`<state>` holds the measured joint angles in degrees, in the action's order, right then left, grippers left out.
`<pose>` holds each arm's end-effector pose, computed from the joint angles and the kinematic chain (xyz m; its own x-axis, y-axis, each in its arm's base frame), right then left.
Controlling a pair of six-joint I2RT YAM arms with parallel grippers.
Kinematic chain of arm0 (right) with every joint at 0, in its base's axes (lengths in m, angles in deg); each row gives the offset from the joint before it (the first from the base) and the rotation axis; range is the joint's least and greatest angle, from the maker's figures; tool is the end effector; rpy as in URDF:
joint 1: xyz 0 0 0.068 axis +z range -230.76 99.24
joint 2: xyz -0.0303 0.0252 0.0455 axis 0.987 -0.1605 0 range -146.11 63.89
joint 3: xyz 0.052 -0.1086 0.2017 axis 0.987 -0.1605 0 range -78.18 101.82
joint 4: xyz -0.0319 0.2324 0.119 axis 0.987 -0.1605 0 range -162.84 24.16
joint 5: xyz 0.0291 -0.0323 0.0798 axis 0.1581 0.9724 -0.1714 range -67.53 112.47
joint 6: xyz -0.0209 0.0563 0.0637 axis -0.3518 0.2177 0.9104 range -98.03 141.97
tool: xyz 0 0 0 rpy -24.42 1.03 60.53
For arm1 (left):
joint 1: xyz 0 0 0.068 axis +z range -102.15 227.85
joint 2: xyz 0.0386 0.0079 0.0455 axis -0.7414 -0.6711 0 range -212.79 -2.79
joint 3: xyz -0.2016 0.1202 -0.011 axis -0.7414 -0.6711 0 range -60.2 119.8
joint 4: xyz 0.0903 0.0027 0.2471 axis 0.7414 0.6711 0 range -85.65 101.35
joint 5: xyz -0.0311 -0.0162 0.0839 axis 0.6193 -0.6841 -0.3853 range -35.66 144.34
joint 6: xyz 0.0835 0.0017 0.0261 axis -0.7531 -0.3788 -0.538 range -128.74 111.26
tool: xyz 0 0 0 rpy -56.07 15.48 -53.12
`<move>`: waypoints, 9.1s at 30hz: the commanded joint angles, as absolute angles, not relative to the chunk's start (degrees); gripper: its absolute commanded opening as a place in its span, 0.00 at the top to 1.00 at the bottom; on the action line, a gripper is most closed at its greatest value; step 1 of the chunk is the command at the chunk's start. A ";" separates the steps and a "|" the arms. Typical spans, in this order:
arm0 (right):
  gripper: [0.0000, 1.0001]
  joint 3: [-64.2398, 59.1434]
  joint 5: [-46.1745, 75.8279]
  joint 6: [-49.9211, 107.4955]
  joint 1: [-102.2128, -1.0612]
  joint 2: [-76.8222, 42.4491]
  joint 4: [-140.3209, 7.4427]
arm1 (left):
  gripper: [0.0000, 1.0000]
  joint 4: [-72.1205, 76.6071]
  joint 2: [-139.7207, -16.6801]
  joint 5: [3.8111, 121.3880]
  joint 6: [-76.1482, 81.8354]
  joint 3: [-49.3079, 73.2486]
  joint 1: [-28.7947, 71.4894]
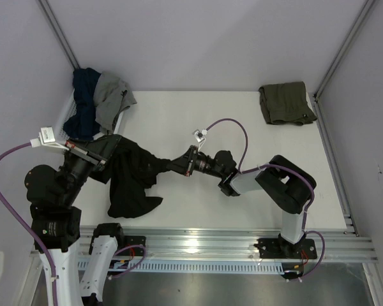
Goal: Fold and stack the shorts
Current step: Move the shorts to the center of the board, then flatten the shorts out
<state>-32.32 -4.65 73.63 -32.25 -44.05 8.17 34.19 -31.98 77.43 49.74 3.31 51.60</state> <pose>0.2369 0.3214 0.1668 -0.6696 0.2965 -0.6809 -0.7044 0.0370 0.7089 0.1405 -0.0213 0.4231 -0.2406 -0.8016 -0.5473 0.2389 0.4977 -0.8338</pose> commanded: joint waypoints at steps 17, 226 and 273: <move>1.00 -27.92 -14.27 58.19 -51.93 -3.90 -39.86 | 1.00 35.55 -40.14 80.18 43.21 5.28 51.27; 1.00 -47.15 5.33 55.63 -76.76 9.40 -95.55 | 0.01 30.80 -102.01 65.22 25.02 24.14 24.47; 0.31 -41.62 10.77 60.21 -77.60 -2.55 -81.23 | 0.01 35.37 -89.18 33.07 29.32 7.65 -22.38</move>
